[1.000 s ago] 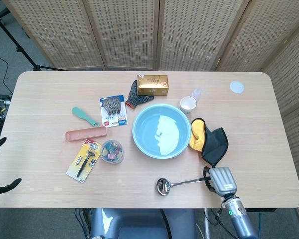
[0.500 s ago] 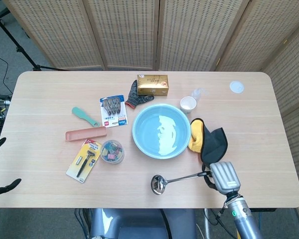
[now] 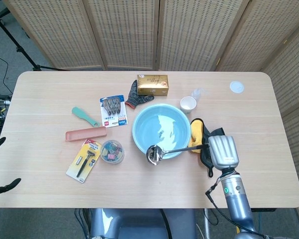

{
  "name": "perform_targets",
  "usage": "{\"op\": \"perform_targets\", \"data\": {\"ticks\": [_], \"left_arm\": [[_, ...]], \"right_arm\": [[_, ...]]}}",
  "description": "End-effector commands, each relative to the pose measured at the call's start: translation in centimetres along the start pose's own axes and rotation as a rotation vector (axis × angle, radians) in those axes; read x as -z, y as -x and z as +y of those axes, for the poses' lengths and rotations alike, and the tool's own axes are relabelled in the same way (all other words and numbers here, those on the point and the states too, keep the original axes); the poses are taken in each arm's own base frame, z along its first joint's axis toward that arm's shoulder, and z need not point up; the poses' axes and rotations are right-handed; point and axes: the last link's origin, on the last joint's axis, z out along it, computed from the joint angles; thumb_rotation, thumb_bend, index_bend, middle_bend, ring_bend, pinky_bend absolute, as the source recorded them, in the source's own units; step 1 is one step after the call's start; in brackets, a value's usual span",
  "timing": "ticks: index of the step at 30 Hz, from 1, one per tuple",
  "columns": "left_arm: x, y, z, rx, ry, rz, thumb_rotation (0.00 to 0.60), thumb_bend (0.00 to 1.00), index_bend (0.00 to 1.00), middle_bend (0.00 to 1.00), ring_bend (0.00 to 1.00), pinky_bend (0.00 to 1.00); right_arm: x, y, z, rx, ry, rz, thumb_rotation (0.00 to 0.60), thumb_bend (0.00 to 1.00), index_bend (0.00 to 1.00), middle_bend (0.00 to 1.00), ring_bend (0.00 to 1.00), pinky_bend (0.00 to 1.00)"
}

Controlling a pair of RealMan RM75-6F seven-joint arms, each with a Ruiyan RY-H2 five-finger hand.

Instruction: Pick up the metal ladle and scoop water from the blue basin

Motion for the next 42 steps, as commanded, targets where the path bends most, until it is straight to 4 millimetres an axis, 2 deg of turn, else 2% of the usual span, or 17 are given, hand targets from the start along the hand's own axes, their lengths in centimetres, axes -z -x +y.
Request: {"op": "perform_targets", "data": {"ticks": [1, 6, 8, 11, 18, 28, 42], "left_arm": [[0.0, 0.0, 0.0, 0.003, -0.002, 0.003, 0.6, 0.0, 0.0, 0.0, 0.0, 0.0], [0.0, -0.1, 0.0, 0.015, -0.002, 0.0, 0.6, 0.0, 0.0, 0.0, 0.0, 0.0], [0.0, -0.1, -0.1, 0.022, 0.0, -0.002, 0.6, 0.0, 0.0, 0.0, 0.0, 0.0], [0.0, -0.3, -0.2, 0.026, 0.001, 0.0, 0.6, 0.0, 0.0, 0.0, 0.0, 0.0], [-0.4, -0.3, -0.5, 0.036, -0.011, -0.006, 0.6, 0.0, 0.0, 0.0, 0.0, 0.0], [-0.8, -0.4, -0.9, 0.045, -0.033, -0.013, 0.6, 0.0, 0.0, 0.0, 0.0, 0.0], [-1.0, -0.3, -1.4, 0.038, -0.063, -0.015, 0.6, 0.0, 0.0, 0.0, 0.0, 0.0]], "right_arm": [[-1.5, -2.0, -1.9, 0.01, 0.015, 0.036, 0.6, 1.0, 0.87, 0.97, 0.9, 1.0], [-3.2, -3.0, -3.5, 0.072, 0.055, 0.073, 0.6, 1.0, 0.87, 0.97, 0.9, 1.0], [-4.7, -2.9, -4.1, 0.123, 0.096, 0.1, 0.6, 1.0, 0.87, 0.97, 0.9, 1.0], [-6.3, -2.0, -5.0, 0.166, 0.152, 0.105, 0.6, 1.0, 0.87, 0.97, 0.9, 1.0], [-7.9, 0.5, -6.0, 0.192, 0.165, 0.087, 0.6, 1.0, 0.87, 0.97, 0.9, 1.0], [-10.2, 3.6, -5.6, 0.303, 0.168, 0.149, 0.6, 1.0, 0.87, 0.97, 0.9, 1.0], [-12.6, 6.0, -4.4, 0.441, 0.191, 0.27, 0.6, 1.0, 0.87, 0.98, 0.9, 1.0]]}}
